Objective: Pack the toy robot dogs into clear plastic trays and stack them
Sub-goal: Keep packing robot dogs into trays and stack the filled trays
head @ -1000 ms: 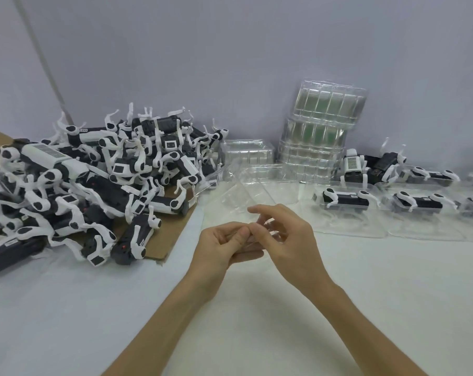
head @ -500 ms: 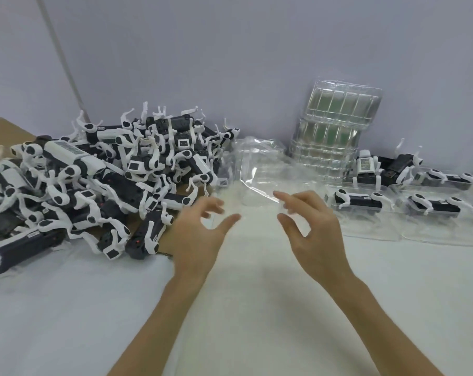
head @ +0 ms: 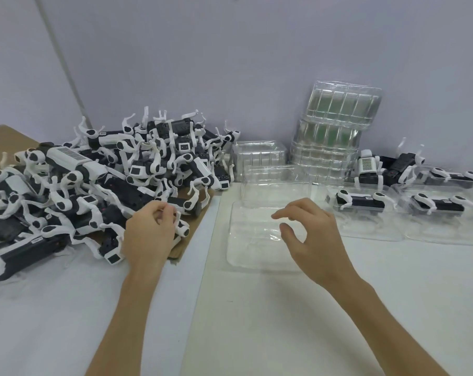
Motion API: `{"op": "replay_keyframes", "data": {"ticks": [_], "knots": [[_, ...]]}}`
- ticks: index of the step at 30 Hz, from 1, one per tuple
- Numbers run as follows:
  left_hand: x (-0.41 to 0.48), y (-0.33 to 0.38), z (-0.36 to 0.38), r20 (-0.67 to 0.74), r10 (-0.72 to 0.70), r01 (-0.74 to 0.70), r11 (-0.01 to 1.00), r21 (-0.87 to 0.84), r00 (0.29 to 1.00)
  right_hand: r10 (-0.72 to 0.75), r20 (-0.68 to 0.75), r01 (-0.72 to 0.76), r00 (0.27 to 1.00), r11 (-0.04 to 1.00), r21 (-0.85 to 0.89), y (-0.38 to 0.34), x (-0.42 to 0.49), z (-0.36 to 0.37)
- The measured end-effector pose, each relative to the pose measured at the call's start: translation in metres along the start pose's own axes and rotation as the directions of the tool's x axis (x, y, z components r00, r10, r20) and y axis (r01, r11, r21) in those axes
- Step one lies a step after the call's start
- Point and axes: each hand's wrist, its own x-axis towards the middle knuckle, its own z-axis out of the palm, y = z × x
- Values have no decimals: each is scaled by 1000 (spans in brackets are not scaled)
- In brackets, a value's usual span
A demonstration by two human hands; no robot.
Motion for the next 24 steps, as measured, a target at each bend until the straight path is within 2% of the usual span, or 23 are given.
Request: {"op": "replay_keyframes", "data": {"ticks": [1, 4, 6, 9, 11, 12, 14, 16, 17, 19, 21, 24], "knots": [[-1, 0, 1, 64, 16, -18, 1000, 23, 998, -11, -23, 11, 1000, 1000, 27, -1, 0, 0], [-2, -3, 6, 231, 70, -125, 964, 235, 970, -46, -67, 51, 997, 996, 72, -4, 0, 0], [-4, 0, 10, 173, 145, -178, 965, 193, 974, -75, -111, 84, 991, 993, 81, -4, 0, 1], [-10, 10, 9, -8, 203, -202, 969, -146, 979, -124, -217, 143, 968, 987, 70, -4, -2, 2], [-13, 20, 6, -23, 189, -184, 908, -376, 982, -152, -274, 171, 950, 984, 48, -8, -3, 3], [-14, 26, 4, 16, 170, -138, 843, -519, 985, -174, -292, 190, 940, 981, 26, -12, -5, 5], [-16, 37, -1, 153, 155, 23, 624, -781, 976, -228, -294, 236, 928, 972, -8, -19, -8, 8], [-19, 41, -5, 328, 211, 219, 417, -882, 921, -211, -242, 230, 947, 972, 52, -27, -14, 11], [-20, 41, -5, 386, 257, 283, 359, -889, 886, -171, -188, 194, 967, 974, 115, -31, -17, 13], [-24, 40, -3, 446, 379, 346, 305, -887, 810, -84, -41, 91, 996, 963, 252, -39, -21, 16], [-27, 40, -2, 471, 533, 389, 266, -882, 703, -67, 56, 42, 996, 929, 367, -45, -24, 19], [-29, 41, -2, 509, 666, 483, 246, -840, 545, -26, 5, 20, 1000, 874, 486, -49, -24, 21]]}}
